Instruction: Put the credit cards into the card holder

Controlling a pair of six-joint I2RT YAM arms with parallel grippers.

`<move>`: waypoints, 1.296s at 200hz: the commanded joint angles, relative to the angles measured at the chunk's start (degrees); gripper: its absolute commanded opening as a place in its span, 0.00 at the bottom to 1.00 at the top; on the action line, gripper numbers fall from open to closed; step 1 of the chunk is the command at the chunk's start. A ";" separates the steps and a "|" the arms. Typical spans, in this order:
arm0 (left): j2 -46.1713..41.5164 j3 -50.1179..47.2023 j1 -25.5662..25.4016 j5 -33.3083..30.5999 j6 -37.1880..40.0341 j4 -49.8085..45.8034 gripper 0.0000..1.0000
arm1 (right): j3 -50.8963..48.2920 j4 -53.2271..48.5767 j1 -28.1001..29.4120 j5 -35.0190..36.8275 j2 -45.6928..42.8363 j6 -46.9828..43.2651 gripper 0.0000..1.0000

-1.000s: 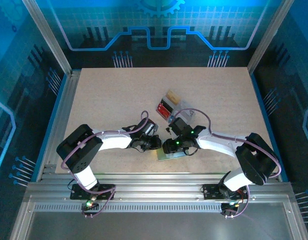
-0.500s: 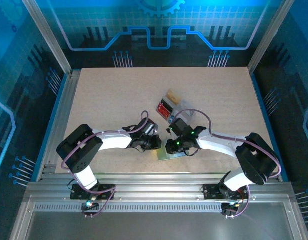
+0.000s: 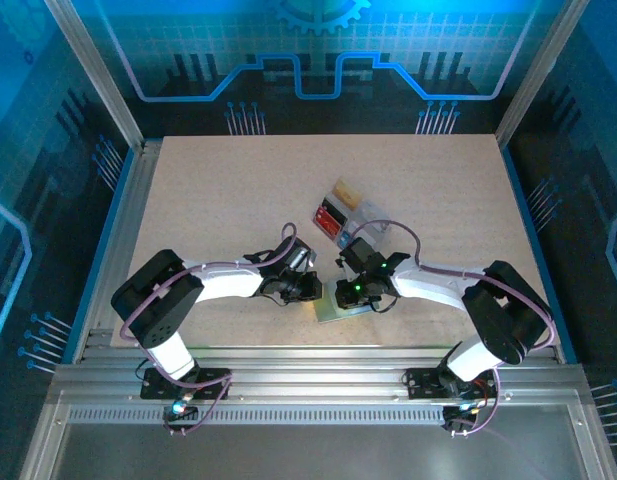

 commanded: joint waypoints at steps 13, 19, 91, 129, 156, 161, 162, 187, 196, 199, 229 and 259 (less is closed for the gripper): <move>0.32 1.12 0.01 1.56 0.73 -1.04 0.14 | -0.39 -0.53 -1.09 0.11 -0.23 -1.09 0.23; 0.32 1.13 0.03 1.52 0.73 -1.04 0.14 | -0.54 -0.50 -1.28 -0.12 -0.67 -1.11 0.25; 1.76 1.49 0.19 1.39 0.82 -0.96 0.13 | -2.10 -0.54 -3.54 -3.52 -4.25 -1.47 0.34; 2.31 1.28 0.28 1.69 0.65 -0.33 0.13 | -2.91 -0.84 -4.96 -5.38 -7.43 -1.53 0.38; 1.71 1.21 0.40 1.71 0.65 -0.49 0.13 | -3.64 -0.27 -6.48 -7.52 -8.50 -1.62 0.38; 1.59 1.24 0.45 1.70 0.65 -0.58 0.13 | -3.74 -0.15 -6.65 -7.82 -8.53 -1.59 0.38; 1.58 1.19 0.47 1.74 0.65 -0.59 0.13 | -3.79 -0.06 -6.72 -7.91 -8.54 -1.61 0.38; 0.91 1.26 0.71 1.74 0.82 -1.12 0.13 | -4.05 0.85 -7.28 -9.27 -7.69 -1.82 0.39; 0.77 1.26 0.73 1.67 0.90 -1.30 0.13 | -4.26 1.15 -7.37 -9.68 -7.37 -1.77 0.40; 0.71 1.31 0.81 1.62 0.91 -1.38 0.13 | -4.28 1.30 -7.39 -9.80 -7.33 -1.73 0.40; 0.51 1.38 0.89 1.66 0.99 -1.65 0.13 | -4.94 2.67 -7.83 -11.68 -7.67 -1.37 0.49; 0.35 1.32 1.02 1.78 0.90 -1.65 0.13 | -4.90 2.25 -7.83 -12.36 -8.01 -1.81 0.57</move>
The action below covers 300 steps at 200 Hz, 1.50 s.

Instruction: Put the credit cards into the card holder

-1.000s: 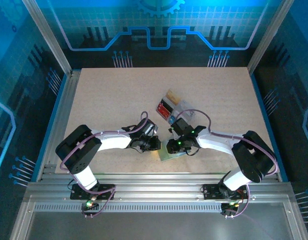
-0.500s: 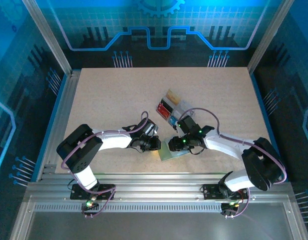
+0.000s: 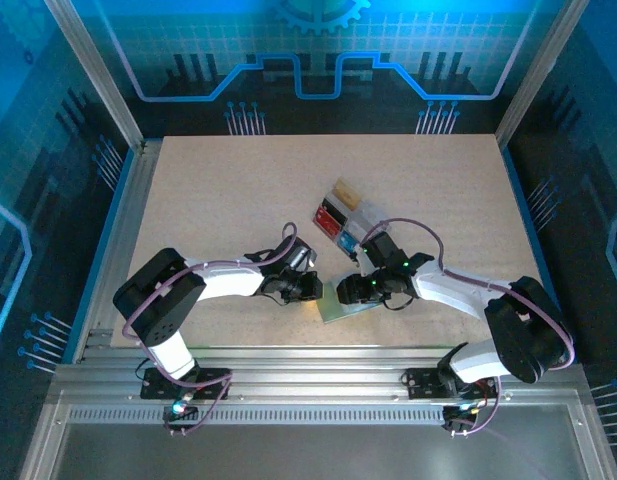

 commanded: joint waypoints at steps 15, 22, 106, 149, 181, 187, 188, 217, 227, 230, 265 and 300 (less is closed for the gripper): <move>-0.83 0.92 0.59 1.01 0.91 -1.71 0.13 | -0.46 0.27 -0.68 -2.18 -0.93 -0.76 0.60; -1.16 0.90 0.67 0.98 0.91 -1.84 0.13 | -0.46 0.18 -0.77 -2.32 -1.28 -0.67 0.62; -9.41 0.08 2.67 0.26 1.58 -6.56 0.14 | 0.23 -6.18 -0.97 6.63 -6.80 0.23 0.75; -14.00 0.47 2.40 0.36 2.83 -9.49 0.17 | 2.40 -14.67 -0.94 20.82 -12.12 1.05 0.68; -11.97 2.48 0.03 0.92 2.80 -8.51 0.18 | 7.35 -17.37 -0.95 26.45 -9.84 -0.77 0.40; -11.07 2.94 -0.53 1.26 2.62 -7.88 0.18 | 8.81 -18.01 -0.95 27.79 -8.79 -1.24 0.37; -10.92 2.97 -0.66 1.32 2.60 -7.76 0.18 | 9.01 -18.14 -0.95 28.08 -8.60 -1.35 0.37; -7.04 3.57 -1.51 2.65 0.68 -3.42 0.18 | 17.01 -22.25 -0.86 36.95 -2.67 -2.69 0.43; -6.00 3.89 -1.49 2.70 0.28 -2.46 0.19 | 19.37 -23.29 -0.87 39.33 -0.84 -3.19 0.51; -5.66 4.01 -1.49 2.67 0.23 -2.36 0.19 | 20.00 -23.49 -0.86 40.03 -0.28 -3.34 0.53; -2.76 6.17 -1.13 3.20 0.05 -1.50 0.21 | 27.65 -25.41 -2.82 43.30 4.33 -5.31 0.67; -1.98 6.44 0.85 4.98 -0.58 -0.36 0.21 | 34.11 -25.77 -7.42 40.49 8.13 -8.31 0.70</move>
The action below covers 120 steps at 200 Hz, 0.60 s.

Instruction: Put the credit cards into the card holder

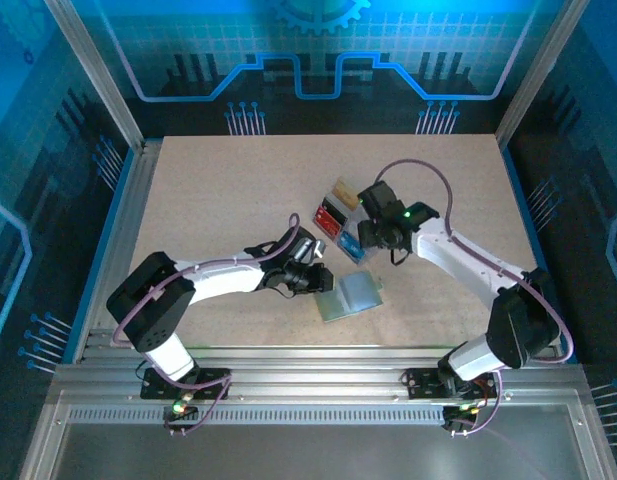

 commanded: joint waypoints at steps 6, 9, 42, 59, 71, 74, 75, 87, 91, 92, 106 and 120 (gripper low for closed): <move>0.25 1.38 1.93 2.66 -0.91 1.46 0.21 | 5.79 -2.93 -3.59 0.65 3.47 -3.45 0.70; 0.23 1.35 2.15 2.81 -0.87 1.44 0.21 | 6.33 -3.11 -3.83 0.68 3.96 -3.68 0.70; -0.05 1.45 3.71 3.97 -0.06 1.00 0.21 | 11.20 -3.66 -5.06 -1.22 9.50 -7.12 0.73; 0.05 1.56 4.37 4.38 0.14 0.98 0.21 | 12.66 -3.76 -5.16 -1.13 12.33 -7.88 0.73; 0.05 1.47 4.65 4.61 0.14 1.09 0.21 | 13.21 -3.94 -5.15 -0.41 13.95 -8.12 0.73; 0.05 1.47 4.68 4.68 0.14 1.12 0.21 | 13.34 -3.86 -5.15 -0.21 14.25 -8.13 0.73; 0.05 1.42 4.69 4.69 0.14 1.15 0.21 | 13.35 -3.85 -5.15 -0.17 14.30 -8.13 0.73; -0.02 1.21 4.86 4.86 0.10 1.31 0.21 | 13.53 -3.76 -5.15 1.13 15.34 -8.24 0.73; -0.03 1.08 4.86 4.87 0.14 1.35 0.21 | 13.60 -3.75 -5.15 1.58 15.73 -8.14 0.73; -0.03 1.05 4.86 4.87 0.14 1.31 0.21 | 13.61 -3.75 -5.19 1.69 15.79 -8.13 0.73; -0.21 0.60 5.04 4.96 0.14 1.51 0.21 | 14.01 -3.66 -5.15 3.77 16.83 -7.72 0.73; -0.38 0.17 5.13 5.04 0.14 1.58 0.21 | 14.39 -3.75 -5.15 5.59 17.67 -7.56 0.73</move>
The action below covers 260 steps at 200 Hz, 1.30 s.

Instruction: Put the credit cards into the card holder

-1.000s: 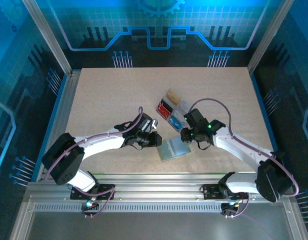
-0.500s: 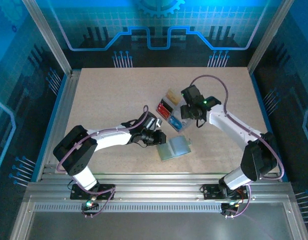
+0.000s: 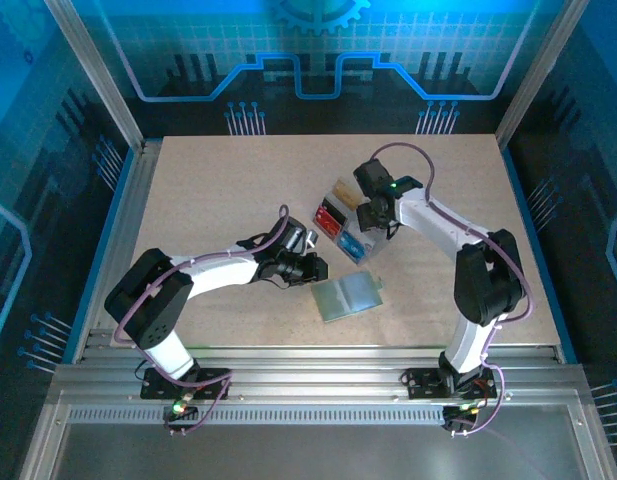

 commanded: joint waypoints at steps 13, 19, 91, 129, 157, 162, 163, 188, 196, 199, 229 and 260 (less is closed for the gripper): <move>-0.60 -0.28 0.67 1.87 0.48 0.98 0.21 | 2.81 -1.51 -0.47 4.68 2.34 -0.83 0.73; -0.76 -0.40 0.76 1.85 0.56 0.98 0.21 | 3.06 -1.56 -0.47 5.00 2.70 -0.98 0.73; -1.26 -0.77 1.13 1.68 0.40 0.98 0.21 | 4.56 -2.35 -0.47 9.11 3.28 -2.34 0.66; -1.13 -0.97 1.39 1.94 0.21 1.24 0.21 | 5.12 -2.61 -0.47 9.42 2.95 -2.77 0.60; -1.14 -1.08 1.53 2.03 0.22 1.33 0.21 | 5.45 -2.68 -0.49 8.76 2.82 -3.21 0.54; -1.20 -1.09 1.54 2.03 0.23 1.33 0.21 | 5.59 -2.77 -0.47 8.68 2.78 -3.22 0.53; -1.21 -1.07 1.54 2.03 0.23 1.29 0.21 | 5.56 -2.78 -0.51 8.67 2.82 -3.22 0.53; -1.04 -1.23 1.67 2.03 0.22 1.38 0.21 | 5.85 -3.03 -0.25 8.42 2.42 -3.38 0.49; -0.96 -1.32 1.68 2.12 0.14 1.50 0.21 | 6.03 -3.18 -0.10 8.49 2.33 -3.40 0.47; -0.96 -1.24 1.75 2.08 0.14 1.55 0.21 | 6.08 -3.29 -0.04 8.56 2.38 -3.40 0.47; -0.87 -1.48 1.74 2.30 -0.02 1.84 0.21 | 6.53 -3.98 0.53 9.19 2.02 -3.58 0.46; -0.87 -1.57 1.85 2.30 -0.07 1.92 0.21 | 7.08 -4.72 0.90 9.76 2.15 -3.58 0.42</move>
